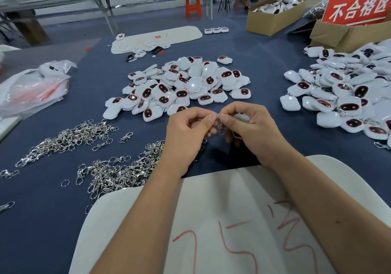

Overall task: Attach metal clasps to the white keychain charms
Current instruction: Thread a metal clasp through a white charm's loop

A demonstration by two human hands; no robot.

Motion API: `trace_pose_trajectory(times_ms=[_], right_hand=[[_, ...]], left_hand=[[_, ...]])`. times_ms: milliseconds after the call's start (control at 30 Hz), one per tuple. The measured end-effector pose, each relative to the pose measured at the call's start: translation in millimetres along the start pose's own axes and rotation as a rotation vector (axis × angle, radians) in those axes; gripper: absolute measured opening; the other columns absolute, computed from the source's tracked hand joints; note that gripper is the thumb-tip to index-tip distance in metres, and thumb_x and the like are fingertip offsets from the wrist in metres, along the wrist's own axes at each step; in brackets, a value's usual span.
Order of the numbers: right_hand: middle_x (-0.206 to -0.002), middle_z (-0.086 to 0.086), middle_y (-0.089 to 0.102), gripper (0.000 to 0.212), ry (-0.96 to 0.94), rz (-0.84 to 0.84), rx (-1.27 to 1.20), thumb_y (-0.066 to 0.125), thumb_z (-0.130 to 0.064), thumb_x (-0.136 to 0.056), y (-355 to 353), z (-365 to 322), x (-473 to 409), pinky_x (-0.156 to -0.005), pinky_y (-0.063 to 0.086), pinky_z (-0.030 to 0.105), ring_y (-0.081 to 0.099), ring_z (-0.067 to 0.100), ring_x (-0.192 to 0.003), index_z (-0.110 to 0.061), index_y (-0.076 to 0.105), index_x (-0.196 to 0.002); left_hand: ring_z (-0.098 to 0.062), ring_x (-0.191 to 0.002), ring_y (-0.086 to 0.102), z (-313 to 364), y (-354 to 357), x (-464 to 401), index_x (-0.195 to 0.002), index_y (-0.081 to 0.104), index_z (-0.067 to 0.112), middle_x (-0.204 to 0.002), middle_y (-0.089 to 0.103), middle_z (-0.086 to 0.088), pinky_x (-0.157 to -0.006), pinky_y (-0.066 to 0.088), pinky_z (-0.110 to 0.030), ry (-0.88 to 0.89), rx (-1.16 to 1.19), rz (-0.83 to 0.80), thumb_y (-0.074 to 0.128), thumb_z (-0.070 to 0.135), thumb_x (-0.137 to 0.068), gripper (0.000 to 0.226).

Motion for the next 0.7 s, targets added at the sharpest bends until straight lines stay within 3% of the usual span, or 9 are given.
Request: trace_pose_trajectory(times_ms=[533, 700], right_hand=[[-0.071, 0.005, 0.065, 0.016, -0.009, -0.074, -0.109, 0.067, -0.010, -0.101, 0.9, 0.1, -1.5, -0.047, 0.043, 0.027, 0.058, 0.020, -0.058, -0.007, 0.070, -0.086], [-0.071, 0.006, 0.065, 0.017, -0.004, -0.096, -0.102, 0.067, -0.009, -0.101, 2.1, 0.2, -1.2, -0.047, 0.044, 0.028, 0.059, 0.020, -0.059, -0.012, 0.071, -0.085]], left_hand=[[-0.013, -0.069, 0.066, 2.2, -0.8, 0.7, -0.087, 0.079, 0.012, -0.079, 0.074, -0.006, -0.067, 0.056, -0.023, 0.002, 0.103, -0.047, 0.070, 0.007, -0.092, 0.010], [-0.012, -0.069, 0.066, 2.9, -1.1, 0.1, -0.088, 0.077, 0.011, -0.079, 0.075, -0.004, -0.069, 0.056, -0.023, 0.018, 0.028, -0.047, 0.069, 0.005, -0.093, 0.011]])
Point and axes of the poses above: each hand's wrist, its own x-axis away from the middle knuckle, its own y-axis out of the palm, z = x × y, the point moved 7 cm from there along -x, towards the middle knuckle
